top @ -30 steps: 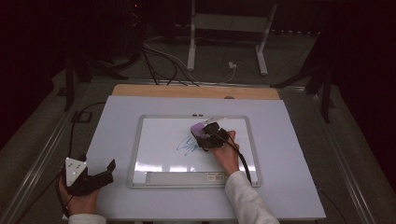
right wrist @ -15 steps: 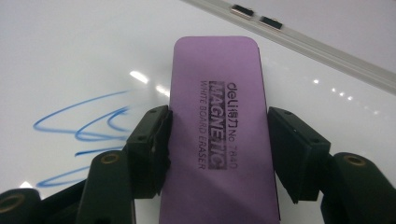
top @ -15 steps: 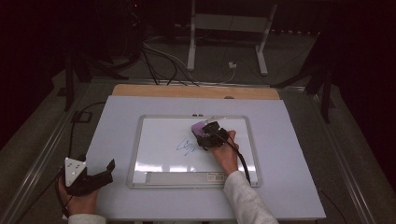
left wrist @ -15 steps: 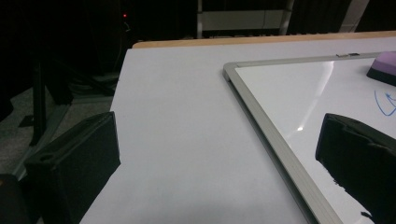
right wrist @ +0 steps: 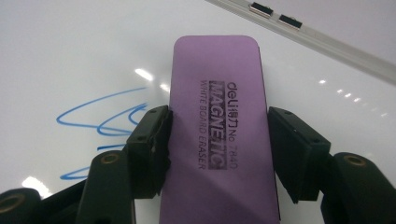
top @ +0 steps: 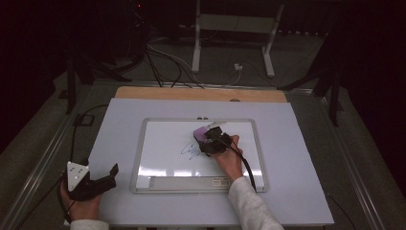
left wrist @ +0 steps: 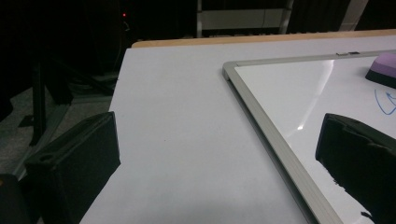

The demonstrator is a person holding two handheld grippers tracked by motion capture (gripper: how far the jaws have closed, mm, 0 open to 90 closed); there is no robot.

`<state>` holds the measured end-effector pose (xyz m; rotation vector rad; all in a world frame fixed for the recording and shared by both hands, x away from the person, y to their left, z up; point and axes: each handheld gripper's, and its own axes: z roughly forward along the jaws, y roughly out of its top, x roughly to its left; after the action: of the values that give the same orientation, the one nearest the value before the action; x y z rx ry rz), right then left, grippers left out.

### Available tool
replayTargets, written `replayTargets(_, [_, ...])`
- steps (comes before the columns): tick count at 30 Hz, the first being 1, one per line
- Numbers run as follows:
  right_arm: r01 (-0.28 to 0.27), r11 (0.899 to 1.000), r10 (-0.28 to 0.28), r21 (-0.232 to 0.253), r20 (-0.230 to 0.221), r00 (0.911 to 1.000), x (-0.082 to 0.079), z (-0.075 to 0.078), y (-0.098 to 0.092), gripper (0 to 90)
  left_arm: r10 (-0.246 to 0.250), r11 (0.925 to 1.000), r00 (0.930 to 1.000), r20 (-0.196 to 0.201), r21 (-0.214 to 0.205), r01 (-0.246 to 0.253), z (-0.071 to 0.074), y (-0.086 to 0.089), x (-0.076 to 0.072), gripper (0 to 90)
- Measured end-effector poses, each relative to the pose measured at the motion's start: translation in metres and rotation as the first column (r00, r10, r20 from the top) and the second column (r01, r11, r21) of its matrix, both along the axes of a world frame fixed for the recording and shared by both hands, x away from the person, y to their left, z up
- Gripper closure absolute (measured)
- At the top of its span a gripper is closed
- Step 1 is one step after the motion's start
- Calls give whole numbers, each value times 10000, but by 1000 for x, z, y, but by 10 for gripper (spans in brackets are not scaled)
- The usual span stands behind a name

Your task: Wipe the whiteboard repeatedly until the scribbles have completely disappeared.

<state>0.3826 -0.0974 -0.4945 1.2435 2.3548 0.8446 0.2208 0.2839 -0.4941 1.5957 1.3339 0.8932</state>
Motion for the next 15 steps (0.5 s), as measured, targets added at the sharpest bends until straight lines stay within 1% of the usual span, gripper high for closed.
replayTargets(1, [-265, 9996, 266, 93, -118, 9996, -2, 0, 2, 418, -8, 10000, 10000, -13, 16, 8, 0, 0, 0, 6])
replayTargets(2, [-469, 9988, 471, 126, -143, 9988, -4, 0, 5, 418, -12, 10000, 10000, 0, 13, 12, 0, -1, 0, 6])
replayTargets(3, [-639, 9979, 640, 50, -122, 9979, -6, 1, 7, 418, -13, 10000, 10000, 11, 13, 13, 0, -1, 0, 6])
replayTargets(5, [-765, 9970, 765, -89, -74, 9970, -7, 1, 9, 418, 7, 10000, 10000, 43, 9, -7, 1, -1, -1, 6])
replayTargets(6, [-726, 9973, 726, -63, -98, 9973, -6, 1, 8, 419, 32, 10000, 10000, 52, -11, -32, 1, 0, -1, 6])
replayTargets(8, [-178, 9997, 180, -180, 94, 9998, -3, 1, 5, 418, 55, 10000, 10000, 51, -33, -55, 1, 1, -2, 6])
replayTargets(9, [-9, 10000, 10, -56, 34, 10000, -2, 0, 3, 418, 53, 10000, 10000, 49, -37, -52, 1, 1, -1, 6])
replayTargets(10, [34, 10000, -34, -37, 26, 10000, -2, 0, 4, 419, 50, 10000, 10000, 35, -35, -50, 0, 1, -1, 6])
replayTargets(11, [-19, 9999, 21, -168, 120, 9999, -3, 0, 5, 418, 23, 10000, 10000, 9, -18, -23, 0, 0, 0, 6])
replayTargets(12, [-218, 9996, 220, -168, 65, 9997, -5, 1, 7, 418, 1, 10000, 10000, -5, 6, -1, 0, 0, 0, 6])
replayTargets(13, [-445, 9990, 445, -69, -84, 9990, -6, 1, 8, 419, -8, 10000, 10000, -2, 13, 8, 0, -1, 0, 6])
replayTargets(14, [-794, 9968, 793, -124, -94, 9968, -9, 2, 12, 418, -23, 10000, 10000, 9, 24, 23, 0, -1, 0, 6])
replayTargets(15, [-794, 9968, 793, -124, -94, 9968, -9, 2, 12, 418, -12, 10000, 10000, 28, 19, 12, 1, -1, -1, 6])
